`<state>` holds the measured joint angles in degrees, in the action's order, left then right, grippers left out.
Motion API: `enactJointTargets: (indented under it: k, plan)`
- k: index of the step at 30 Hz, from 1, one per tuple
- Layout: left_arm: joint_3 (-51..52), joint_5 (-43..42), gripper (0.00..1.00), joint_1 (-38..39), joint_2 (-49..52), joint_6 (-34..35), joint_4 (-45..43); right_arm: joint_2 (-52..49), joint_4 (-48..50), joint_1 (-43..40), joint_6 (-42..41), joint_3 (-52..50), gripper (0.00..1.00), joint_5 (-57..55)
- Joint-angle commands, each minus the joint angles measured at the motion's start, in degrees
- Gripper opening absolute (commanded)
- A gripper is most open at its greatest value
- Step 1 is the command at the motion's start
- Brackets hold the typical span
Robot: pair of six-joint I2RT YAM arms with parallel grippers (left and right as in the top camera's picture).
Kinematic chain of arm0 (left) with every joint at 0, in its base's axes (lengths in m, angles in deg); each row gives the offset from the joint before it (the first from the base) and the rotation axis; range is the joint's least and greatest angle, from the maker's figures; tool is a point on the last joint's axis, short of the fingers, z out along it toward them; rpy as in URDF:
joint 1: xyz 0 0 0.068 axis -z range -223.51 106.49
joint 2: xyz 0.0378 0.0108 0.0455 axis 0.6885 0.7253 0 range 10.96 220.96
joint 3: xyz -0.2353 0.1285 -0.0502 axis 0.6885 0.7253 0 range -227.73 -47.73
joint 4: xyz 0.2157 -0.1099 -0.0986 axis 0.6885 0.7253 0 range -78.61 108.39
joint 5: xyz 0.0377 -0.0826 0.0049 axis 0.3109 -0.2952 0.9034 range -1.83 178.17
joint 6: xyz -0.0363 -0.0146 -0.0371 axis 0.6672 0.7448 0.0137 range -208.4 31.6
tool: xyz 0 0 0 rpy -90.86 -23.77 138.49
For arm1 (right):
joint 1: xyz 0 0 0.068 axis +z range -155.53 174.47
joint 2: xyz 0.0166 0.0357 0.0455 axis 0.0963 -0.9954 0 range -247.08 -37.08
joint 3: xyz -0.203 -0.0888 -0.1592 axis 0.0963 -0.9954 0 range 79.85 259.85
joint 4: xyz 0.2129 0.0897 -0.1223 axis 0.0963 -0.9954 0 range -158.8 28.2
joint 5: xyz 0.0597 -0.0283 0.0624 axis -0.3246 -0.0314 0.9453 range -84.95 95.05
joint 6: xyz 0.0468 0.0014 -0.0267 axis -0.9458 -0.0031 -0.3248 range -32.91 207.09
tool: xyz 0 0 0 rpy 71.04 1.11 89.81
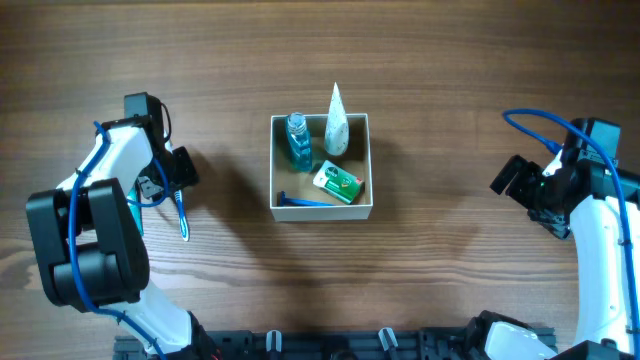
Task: Pack container
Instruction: 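Grasp the blue toothbrush with the left gripper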
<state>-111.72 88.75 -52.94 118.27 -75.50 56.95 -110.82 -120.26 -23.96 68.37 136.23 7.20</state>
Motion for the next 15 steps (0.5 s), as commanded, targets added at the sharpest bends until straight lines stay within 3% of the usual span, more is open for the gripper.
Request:
enactJointTargets:
  k: [1,2,4,15]
  plan:
    - [0.02,-1.66,0.26,0.33,1.64,0.0,1.16,-0.22,-0.52,0.02,0.52,-0.28,1.0,0.76]
    - [0.02,-1.66,0.23,0.33,1.64,-0.02,1.29,-0.22,-0.68,0.02,0.52,-0.28,1.0,0.76]
    - [0.02,-1.57,0.04,0.33,1.64,-0.02,1.36,-0.22,-0.94,0.02,0.5,-0.28,1.0,1.01]
    - [0.0,-1.4,0.04,0.33,1.18,-0.11,1.36,-0.22,-0.9,0.02,0.52,-0.28,1.0,2.05]
